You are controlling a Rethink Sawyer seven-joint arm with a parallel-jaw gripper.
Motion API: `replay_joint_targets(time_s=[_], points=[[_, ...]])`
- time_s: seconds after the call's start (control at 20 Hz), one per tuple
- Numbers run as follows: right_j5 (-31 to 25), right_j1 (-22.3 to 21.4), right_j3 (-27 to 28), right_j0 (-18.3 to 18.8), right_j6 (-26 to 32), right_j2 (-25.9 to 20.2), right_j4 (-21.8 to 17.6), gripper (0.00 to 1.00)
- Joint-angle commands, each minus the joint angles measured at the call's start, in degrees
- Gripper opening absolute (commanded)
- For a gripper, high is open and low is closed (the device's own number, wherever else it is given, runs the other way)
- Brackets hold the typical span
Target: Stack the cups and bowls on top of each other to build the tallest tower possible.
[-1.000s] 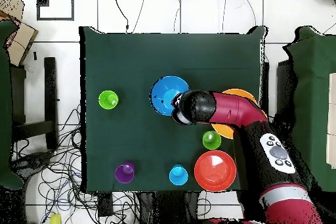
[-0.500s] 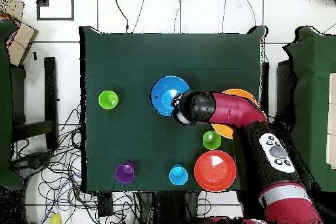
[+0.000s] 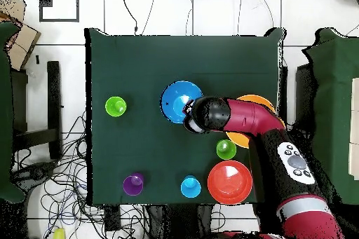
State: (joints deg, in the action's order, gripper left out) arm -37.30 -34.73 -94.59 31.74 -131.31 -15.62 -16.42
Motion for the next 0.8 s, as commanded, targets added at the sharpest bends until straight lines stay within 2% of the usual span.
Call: replay_joint_targets(time_s=[0.05,0.8], points=[[3.3,2.2,0.7,-0.8,6.5,-4.0,-4.1,0.0],[2.7,2.2,0.9,-0.7,6.8,-4.3,-3.8,0.0]])
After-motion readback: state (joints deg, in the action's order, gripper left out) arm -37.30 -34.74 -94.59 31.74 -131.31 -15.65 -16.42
